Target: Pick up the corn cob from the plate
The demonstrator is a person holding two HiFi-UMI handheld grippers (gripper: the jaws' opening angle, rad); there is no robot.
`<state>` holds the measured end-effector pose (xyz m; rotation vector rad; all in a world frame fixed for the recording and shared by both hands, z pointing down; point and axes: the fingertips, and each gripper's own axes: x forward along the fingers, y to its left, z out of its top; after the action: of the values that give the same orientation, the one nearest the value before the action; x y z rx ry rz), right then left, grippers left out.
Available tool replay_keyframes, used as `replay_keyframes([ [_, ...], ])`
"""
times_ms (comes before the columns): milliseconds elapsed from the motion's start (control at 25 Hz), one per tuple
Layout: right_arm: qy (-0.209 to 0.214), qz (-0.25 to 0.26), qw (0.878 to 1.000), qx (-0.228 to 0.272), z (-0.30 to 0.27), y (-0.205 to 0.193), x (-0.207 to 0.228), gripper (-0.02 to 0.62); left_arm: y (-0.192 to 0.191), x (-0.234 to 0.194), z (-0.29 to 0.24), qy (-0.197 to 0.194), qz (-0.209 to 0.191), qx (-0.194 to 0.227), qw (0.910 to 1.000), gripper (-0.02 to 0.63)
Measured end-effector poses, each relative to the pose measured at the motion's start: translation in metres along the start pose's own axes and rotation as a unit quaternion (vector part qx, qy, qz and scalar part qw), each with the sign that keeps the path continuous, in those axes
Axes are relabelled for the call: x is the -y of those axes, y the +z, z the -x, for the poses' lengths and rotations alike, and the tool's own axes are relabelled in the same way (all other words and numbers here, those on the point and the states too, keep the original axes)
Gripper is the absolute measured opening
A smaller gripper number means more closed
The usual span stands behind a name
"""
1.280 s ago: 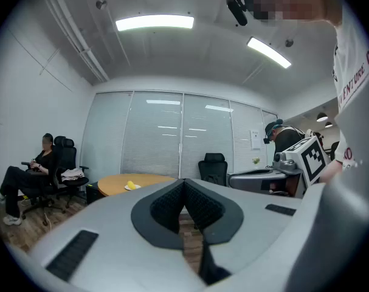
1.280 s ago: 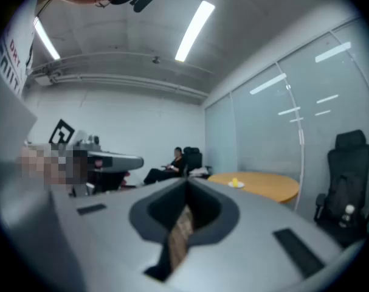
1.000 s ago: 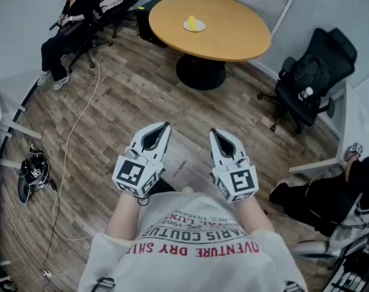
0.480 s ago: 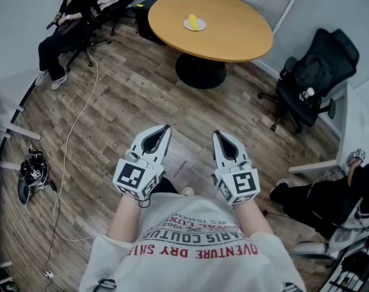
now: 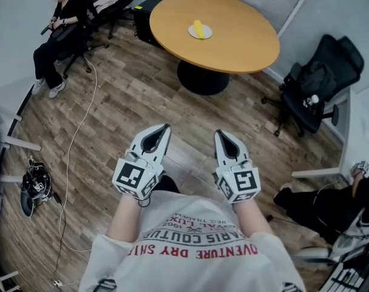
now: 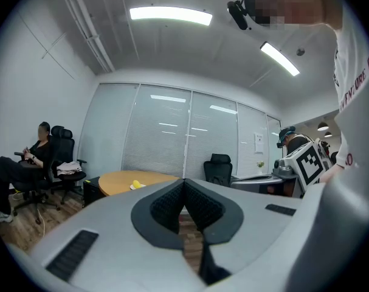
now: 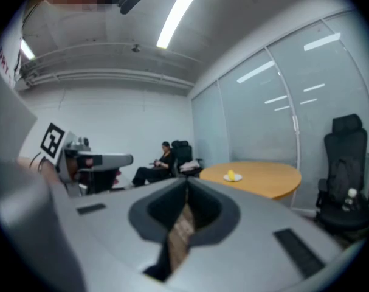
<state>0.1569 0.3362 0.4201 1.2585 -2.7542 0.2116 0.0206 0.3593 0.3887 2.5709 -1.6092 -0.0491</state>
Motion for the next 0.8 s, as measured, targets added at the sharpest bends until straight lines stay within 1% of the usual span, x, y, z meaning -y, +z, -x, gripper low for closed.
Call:
replay_keyframes([
  [440, -0.04, -0.011, 0.999, 0.002, -0.136, 0.029, -0.023, 0.029, 0.03, -0.141, -0.037, -0.038, -0.006, -0.008, 0.9992, 0.032],
  [600, -0.051, -0.015, 0.999, 0.0, -0.174, 0.035, -0.029, 0.029, 0.036, -0.178, -0.045, -0.048, -0.004, -0.013, 0.9987, 0.032],
  [800, -0.042, -0.011, 0.999, -0.016, -0.213, 0.032, -0.03, 0.029, 0.031, -0.217, -0.059, -0.04, 0.004, -0.019, 0.999, 0.032],
])
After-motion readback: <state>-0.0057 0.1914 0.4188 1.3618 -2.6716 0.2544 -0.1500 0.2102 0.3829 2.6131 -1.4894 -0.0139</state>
